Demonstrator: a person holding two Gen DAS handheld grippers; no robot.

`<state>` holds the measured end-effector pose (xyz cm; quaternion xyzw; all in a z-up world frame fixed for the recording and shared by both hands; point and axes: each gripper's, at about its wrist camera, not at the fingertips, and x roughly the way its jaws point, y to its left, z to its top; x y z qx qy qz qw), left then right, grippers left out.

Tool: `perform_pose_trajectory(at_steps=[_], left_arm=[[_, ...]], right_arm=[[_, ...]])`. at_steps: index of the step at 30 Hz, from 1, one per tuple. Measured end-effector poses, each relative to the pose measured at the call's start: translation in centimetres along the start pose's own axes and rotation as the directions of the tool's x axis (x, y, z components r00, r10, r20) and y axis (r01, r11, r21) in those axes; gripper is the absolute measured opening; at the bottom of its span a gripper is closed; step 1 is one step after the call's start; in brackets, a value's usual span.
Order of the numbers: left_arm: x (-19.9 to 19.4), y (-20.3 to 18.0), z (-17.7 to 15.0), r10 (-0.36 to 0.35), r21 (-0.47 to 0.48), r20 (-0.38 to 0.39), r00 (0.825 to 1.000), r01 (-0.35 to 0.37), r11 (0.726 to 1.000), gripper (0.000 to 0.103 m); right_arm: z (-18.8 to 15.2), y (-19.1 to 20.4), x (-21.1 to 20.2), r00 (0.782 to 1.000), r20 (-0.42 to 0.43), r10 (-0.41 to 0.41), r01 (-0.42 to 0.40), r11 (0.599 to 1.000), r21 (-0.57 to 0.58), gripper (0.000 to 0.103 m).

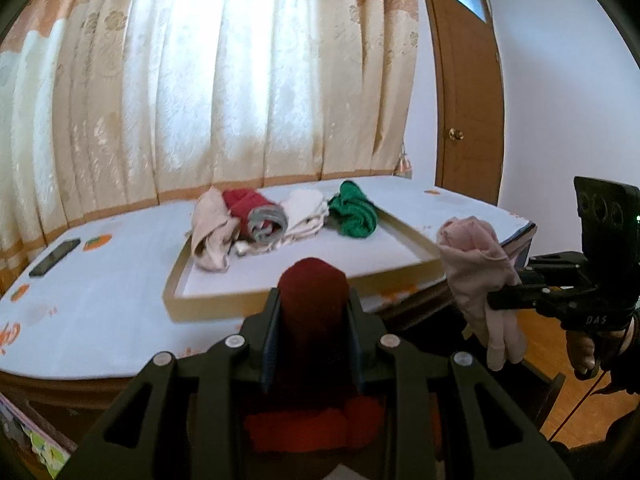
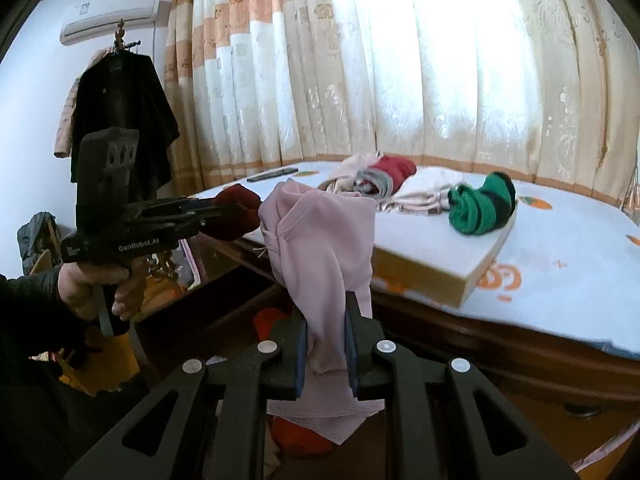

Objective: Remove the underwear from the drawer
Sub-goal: 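Carry the dark red and pale pink underwear over the cardboard tray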

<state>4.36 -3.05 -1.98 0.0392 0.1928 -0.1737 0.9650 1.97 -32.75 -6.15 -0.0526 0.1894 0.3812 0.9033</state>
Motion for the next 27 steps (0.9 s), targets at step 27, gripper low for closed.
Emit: perform_pose_trajectory(at_steps=[27], left_arm=[[6.0, -0.6, 8.2, -0.025, 0.089, -0.015, 1.000, 0.026, 0.996, 0.027]], right_arm=[[6.3, -5.6, 2.4, 0.998, -0.014, -0.058, 0.059, 0.995, 0.079, 0.018]])
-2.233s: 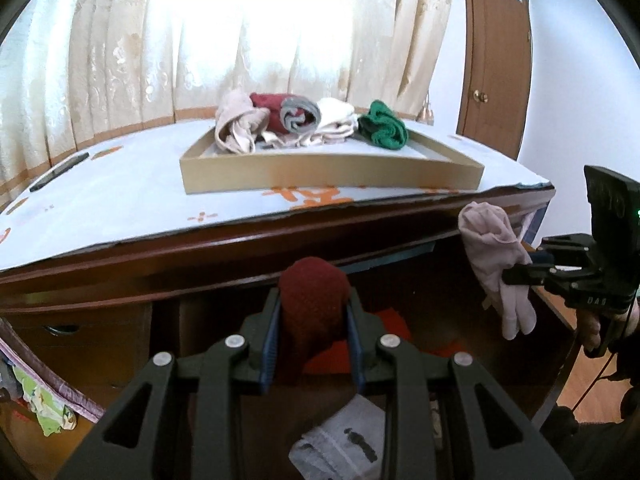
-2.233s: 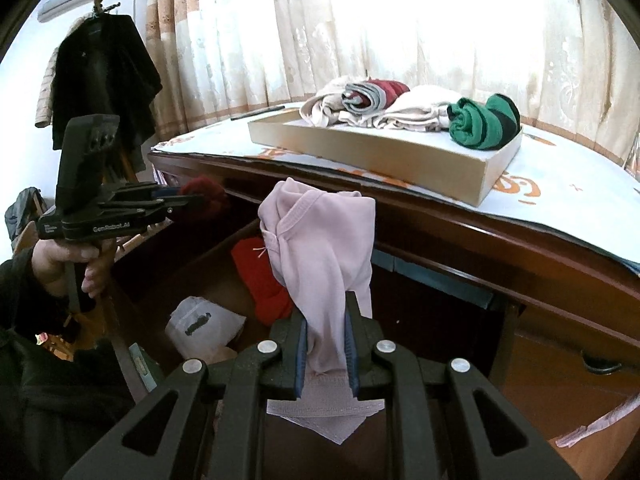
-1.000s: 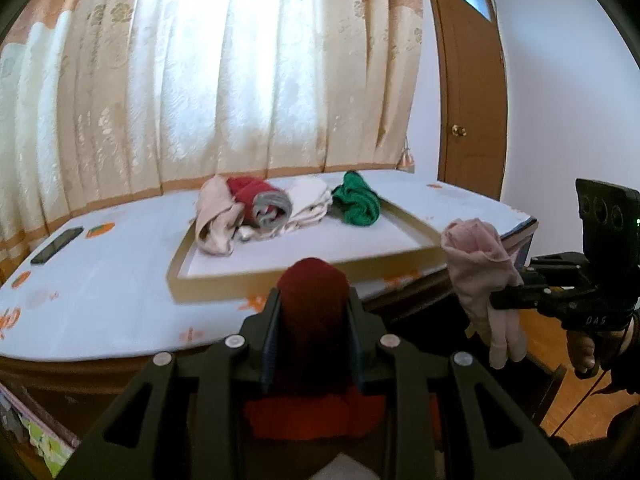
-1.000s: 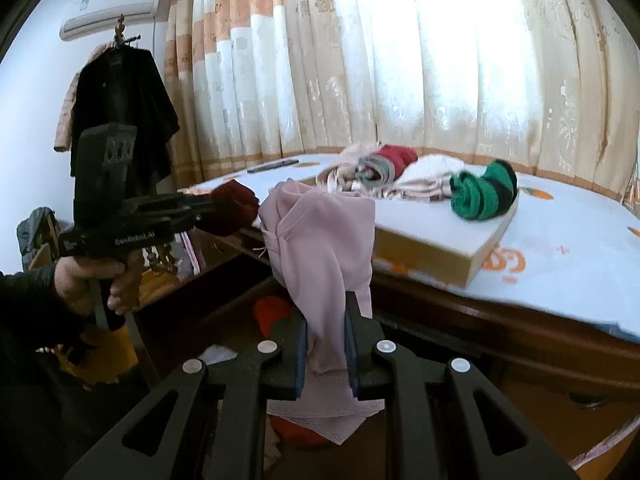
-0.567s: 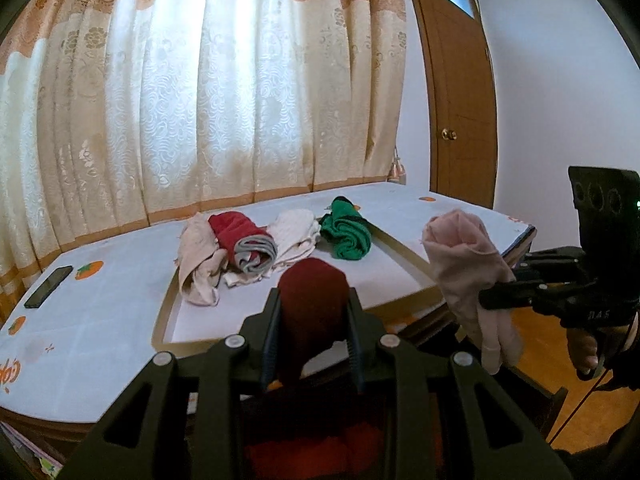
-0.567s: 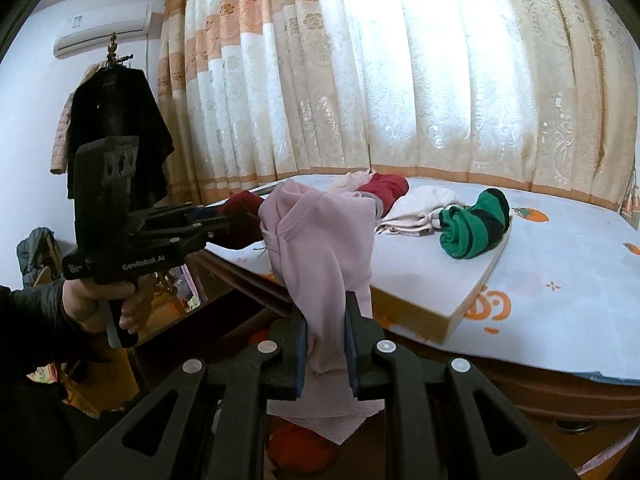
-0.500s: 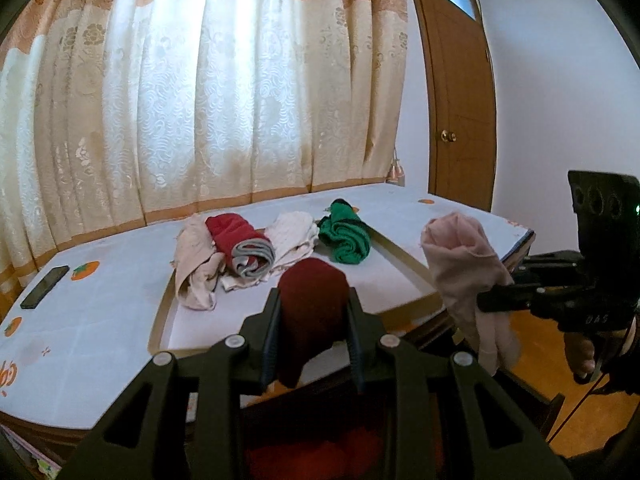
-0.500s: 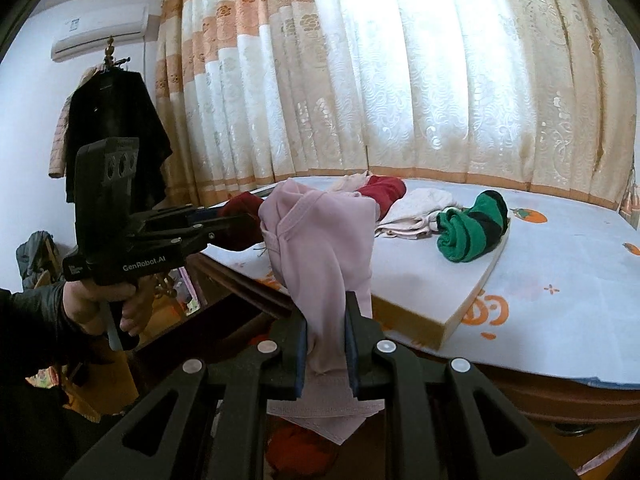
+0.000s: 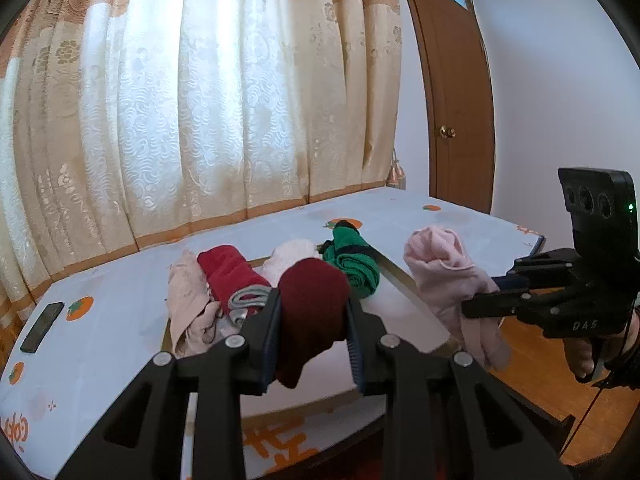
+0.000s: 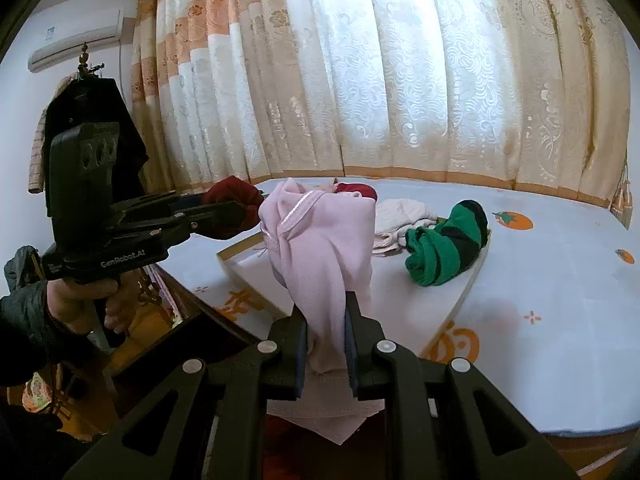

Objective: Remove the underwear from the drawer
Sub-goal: 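Carry the dark red and pale pink underwear over the cardboard tray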

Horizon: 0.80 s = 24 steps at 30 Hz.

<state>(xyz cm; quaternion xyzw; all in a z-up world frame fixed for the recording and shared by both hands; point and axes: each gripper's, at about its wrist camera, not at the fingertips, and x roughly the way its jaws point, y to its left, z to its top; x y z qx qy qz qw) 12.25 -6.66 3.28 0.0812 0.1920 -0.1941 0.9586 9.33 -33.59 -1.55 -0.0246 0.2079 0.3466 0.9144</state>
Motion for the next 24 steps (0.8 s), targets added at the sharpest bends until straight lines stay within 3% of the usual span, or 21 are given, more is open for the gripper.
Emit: perform_pose_trajectory(at_steps=[16, 24], left_arm=[[4.7, 2.6, 3.0, -0.009, -0.061, -0.067, 0.998, 0.005, 0.998, 0.027], [6.6, 2.9, 4.4, 0.002, -0.031, -0.080, 0.997, -0.005, 0.999, 0.027]], right_arm=[[4.4, -2.8, 3.2, 0.999, -0.027, -0.031, 0.032, 0.999, 0.034, 0.018], [6.0, -4.3, 4.8, 0.998, -0.043, -0.049, 0.052, 0.997, 0.061, 0.018]])
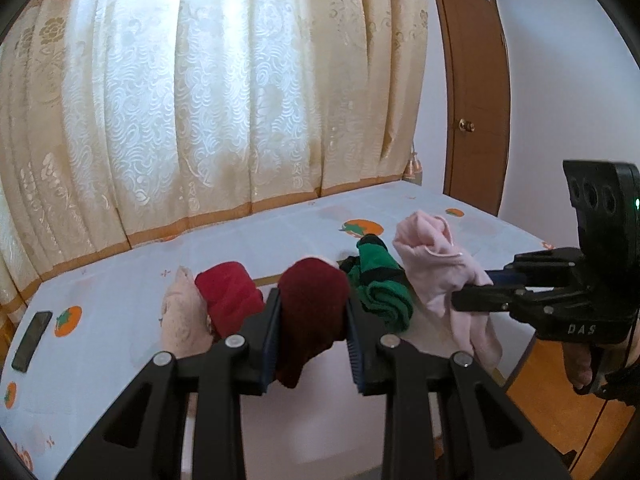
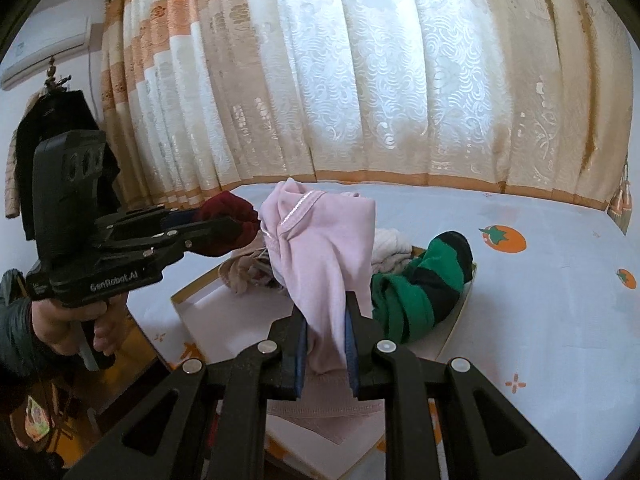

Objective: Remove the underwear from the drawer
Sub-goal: 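Carry the dark red and pale pink underwear over the cardboard tray, then lower both held garments into the tray beside the other clothes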

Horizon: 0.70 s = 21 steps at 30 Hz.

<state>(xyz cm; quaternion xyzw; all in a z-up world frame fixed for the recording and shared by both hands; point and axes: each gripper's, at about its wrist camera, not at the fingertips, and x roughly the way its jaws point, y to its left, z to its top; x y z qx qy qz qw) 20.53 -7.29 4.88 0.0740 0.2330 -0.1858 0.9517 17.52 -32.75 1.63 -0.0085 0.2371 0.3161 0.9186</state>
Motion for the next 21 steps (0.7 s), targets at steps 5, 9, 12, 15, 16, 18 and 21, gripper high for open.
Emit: perform_pose_trajectory(at_steps=[5, 9, 12, 15, 16, 18, 21], left_arm=[[1.8, 0.2, 0.9, 0.004, -0.001, -0.023, 1.000, -0.004, 1.000, 0.027], [3.4, 0.4, 1.4, 0.003, -0.016, -0.043, 0.999, -0.004, 1.000, 0.027], [4.6, 0.5, 1.8, 0.006, -0.024, -0.054, 0.999, -0.007, 1.000, 0.027], [5.5, 0.6, 2.1, 0.014, -0.025, -0.065, 0.998, -0.016, 1.000, 0.027], [5.9, 0.6, 2.2, 0.014, -0.016, -0.043, 0.999, -0.015, 1.000, 0.027], [6.8, 1.1, 2.3, 0.009, -0.037, -0.063, 0.998, -0.012, 0.999, 0.027], [8.3, 1.9, 2.4, 0.005, -0.076, -0.097, 0.995, -0.012, 0.997, 0.027]], right_arm=[[1.2, -1.1, 1.1, 1.000, -0.016, -0.010, 0.010, 0.999, 0.042, 0.018], [2.1, -2.2, 2.0, 1.000, -0.026, -0.018, 0.020, 0.997, 0.079, 0.018], [2.7, -3.0, 2.7, 0.999, -0.034, -0.027, 0.031, 0.994, 0.103, 0.018], [3.2, -3.8, 3.7, 0.998, -0.051, -0.029, 0.035, 0.991, 0.130, 0.018], [3.3, -3.9, 3.9, 0.998, -0.056, -0.032, 0.039, 0.991, 0.131, 0.018], [3.5, -4.2, 4.4, 0.997, -0.065, -0.038, 0.046, 0.989, 0.139, 0.018], [3.9, -4.6, 5.4, 0.996, -0.080, -0.033, 0.045, 0.986, 0.159, 0.018]])
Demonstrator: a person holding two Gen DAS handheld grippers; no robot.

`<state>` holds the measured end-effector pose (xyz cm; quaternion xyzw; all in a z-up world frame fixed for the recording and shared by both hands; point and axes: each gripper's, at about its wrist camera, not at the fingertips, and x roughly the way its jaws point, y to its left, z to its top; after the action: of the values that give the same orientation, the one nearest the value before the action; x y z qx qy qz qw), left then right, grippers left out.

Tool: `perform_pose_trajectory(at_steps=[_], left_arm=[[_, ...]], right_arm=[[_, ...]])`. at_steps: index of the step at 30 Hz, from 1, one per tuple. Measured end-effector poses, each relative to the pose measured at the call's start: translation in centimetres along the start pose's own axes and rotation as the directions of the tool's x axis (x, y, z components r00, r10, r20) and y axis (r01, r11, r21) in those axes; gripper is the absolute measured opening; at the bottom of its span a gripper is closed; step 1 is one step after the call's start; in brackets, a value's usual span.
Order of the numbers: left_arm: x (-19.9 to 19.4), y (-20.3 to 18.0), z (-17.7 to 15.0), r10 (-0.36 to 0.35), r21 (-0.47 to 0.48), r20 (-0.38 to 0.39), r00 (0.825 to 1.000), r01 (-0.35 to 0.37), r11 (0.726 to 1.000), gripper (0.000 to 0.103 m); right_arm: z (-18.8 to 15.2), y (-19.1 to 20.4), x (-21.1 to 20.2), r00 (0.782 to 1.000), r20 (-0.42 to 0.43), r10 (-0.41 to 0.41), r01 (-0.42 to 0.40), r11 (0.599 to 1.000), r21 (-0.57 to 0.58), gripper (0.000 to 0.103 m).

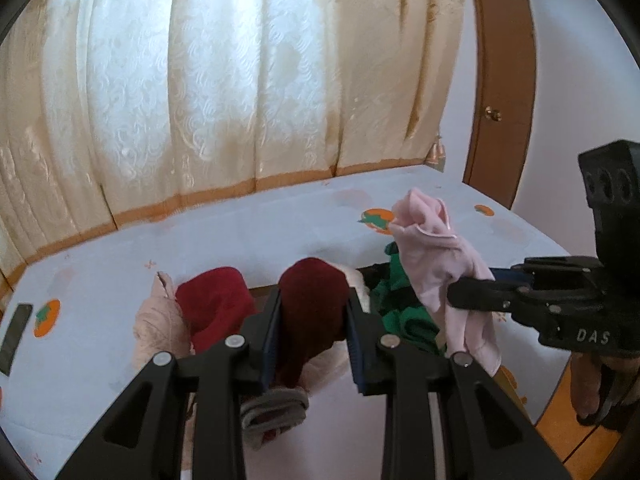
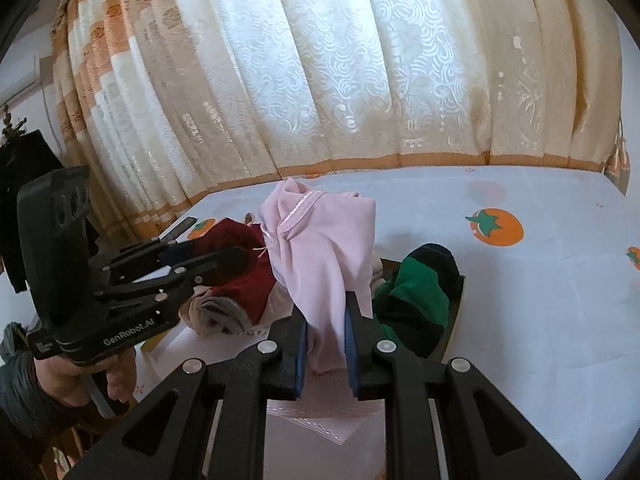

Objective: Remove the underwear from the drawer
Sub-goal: 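Lower both held garments into the tray beside the other clothes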

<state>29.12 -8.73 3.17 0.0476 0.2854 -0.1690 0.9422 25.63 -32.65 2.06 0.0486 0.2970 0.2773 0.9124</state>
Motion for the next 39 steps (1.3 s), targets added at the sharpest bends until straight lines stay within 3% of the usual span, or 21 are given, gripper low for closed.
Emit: perform_pose_trajectory(at_steps=[11, 20, 32, 36, 39], left_arm=[[2.9, 0.7, 1.0, 0.013, -0.026, -0.045, 0.999, -0.015, 1.000, 0.027], [5.9, 1.5, 0.5, 0.015, -0.054, -0.130, 0.991, -0.022, 0.998, 0.028], [6.7, 1.6, 0.1, 0.034, -0.049, -0.146, 0.989, -0.042, 0.998, 0.044], [6.3, 1.5, 0.0, 0.034, -0.049, -0.133, 0.990, -0.040, 0.998, 0.057], [5.6, 1.5, -0.2, 0.014, -0.057, -0.114, 0.993, -0.021, 0.998, 0.058]], right_arm=[[1.9, 0.2, 3.4, 0.999, -0.037, -0.029, 0.030, 0.999, 0.012, 0.019], [2.3, -0.8, 5.8, 0.993, -0.089, -0.083, 0.085, 0.996, 0.022, 0.019], [1.9, -0.9, 7.8, 0.986, -0.132, -0.099, 0.103, 0.994, 0.024, 0.019], [1.9, -1.1, 7.7, 0.987, -0.130, -0.096, 0.101, 0.994, 0.034, 0.020], [1.9, -1.1, 7.1, 0.990, -0.114, -0.079, 0.084, 0.996, 0.043, 0.024]])
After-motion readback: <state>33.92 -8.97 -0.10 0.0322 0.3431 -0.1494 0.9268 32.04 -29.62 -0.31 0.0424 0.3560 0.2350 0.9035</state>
